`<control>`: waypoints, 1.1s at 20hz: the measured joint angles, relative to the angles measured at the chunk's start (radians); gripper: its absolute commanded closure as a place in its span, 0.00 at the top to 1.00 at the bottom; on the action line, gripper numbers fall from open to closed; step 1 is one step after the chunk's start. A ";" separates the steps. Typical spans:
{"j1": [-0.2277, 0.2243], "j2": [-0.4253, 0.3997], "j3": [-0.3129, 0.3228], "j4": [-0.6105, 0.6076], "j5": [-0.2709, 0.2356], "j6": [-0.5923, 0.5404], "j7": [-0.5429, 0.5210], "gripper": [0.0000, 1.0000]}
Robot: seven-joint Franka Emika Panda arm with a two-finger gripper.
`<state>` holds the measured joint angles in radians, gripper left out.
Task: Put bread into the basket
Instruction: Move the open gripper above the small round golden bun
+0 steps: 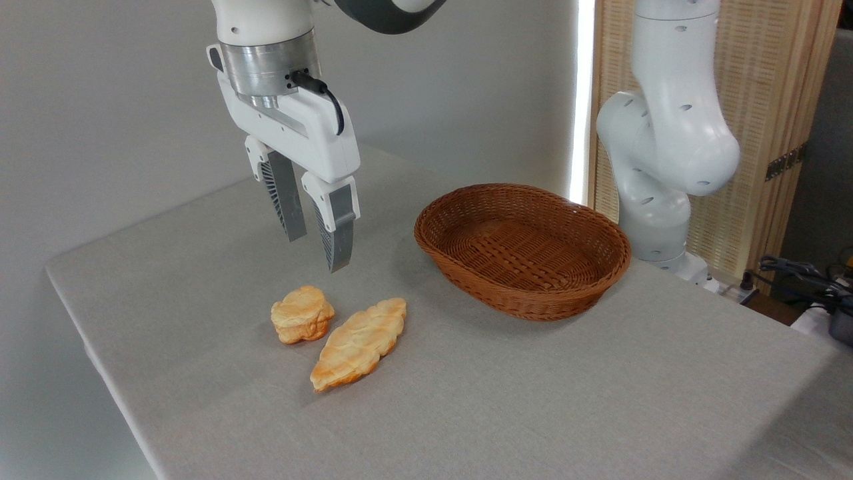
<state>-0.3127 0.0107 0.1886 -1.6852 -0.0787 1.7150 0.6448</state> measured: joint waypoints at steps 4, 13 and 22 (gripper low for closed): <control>-0.005 0.001 -0.001 0.000 0.000 0.008 0.001 1.00; -0.008 0.010 -0.014 0.000 0.000 0.053 0.001 1.00; -0.016 0.017 -0.051 -0.013 -0.001 0.053 0.001 1.00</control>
<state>-0.3287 0.0276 0.1375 -1.6986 -0.0796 1.7678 0.6460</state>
